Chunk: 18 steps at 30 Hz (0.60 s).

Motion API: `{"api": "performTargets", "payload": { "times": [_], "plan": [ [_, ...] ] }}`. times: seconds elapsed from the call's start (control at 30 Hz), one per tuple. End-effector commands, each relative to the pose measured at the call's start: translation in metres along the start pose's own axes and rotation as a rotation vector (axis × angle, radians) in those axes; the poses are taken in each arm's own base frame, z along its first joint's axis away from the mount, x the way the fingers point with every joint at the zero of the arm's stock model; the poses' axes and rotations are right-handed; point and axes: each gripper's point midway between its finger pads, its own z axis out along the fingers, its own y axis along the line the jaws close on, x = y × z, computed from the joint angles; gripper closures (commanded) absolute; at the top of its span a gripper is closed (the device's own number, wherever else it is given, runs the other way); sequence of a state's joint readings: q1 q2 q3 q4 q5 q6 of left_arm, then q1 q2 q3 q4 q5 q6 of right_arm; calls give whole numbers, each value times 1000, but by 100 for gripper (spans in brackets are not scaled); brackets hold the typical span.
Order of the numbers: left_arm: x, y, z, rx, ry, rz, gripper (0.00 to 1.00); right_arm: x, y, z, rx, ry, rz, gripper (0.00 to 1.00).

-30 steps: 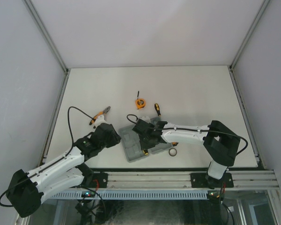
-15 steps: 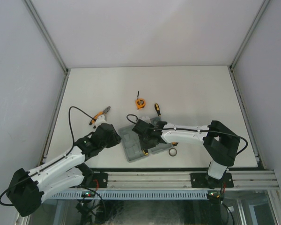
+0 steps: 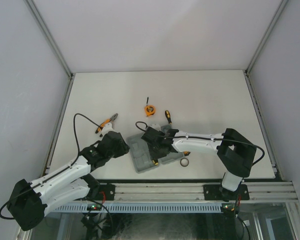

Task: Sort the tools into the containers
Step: Place the screwdriver in the storage box.

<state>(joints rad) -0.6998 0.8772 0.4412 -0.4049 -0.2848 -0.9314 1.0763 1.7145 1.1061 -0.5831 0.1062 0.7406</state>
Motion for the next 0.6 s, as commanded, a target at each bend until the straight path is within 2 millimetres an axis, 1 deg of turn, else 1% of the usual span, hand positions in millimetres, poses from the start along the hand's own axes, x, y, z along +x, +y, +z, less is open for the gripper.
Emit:
{"api": "performTargets", "payload": {
  "times": [0.0, 0.3, 0.57],
  "plan": [
    [-5, -2, 2, 11, -21, 5, 56, -18, 11, -11, -51, -47, 21, 74],
    [-5, -2, 2, 8, -17, 9, 56, -18, 13, -10, -59, -44, 28, 69],
    [-4, -1, 3, 6, -16, 7, 56, -24, 13, -18, -70, -66, 36, 66]
  ]
}}
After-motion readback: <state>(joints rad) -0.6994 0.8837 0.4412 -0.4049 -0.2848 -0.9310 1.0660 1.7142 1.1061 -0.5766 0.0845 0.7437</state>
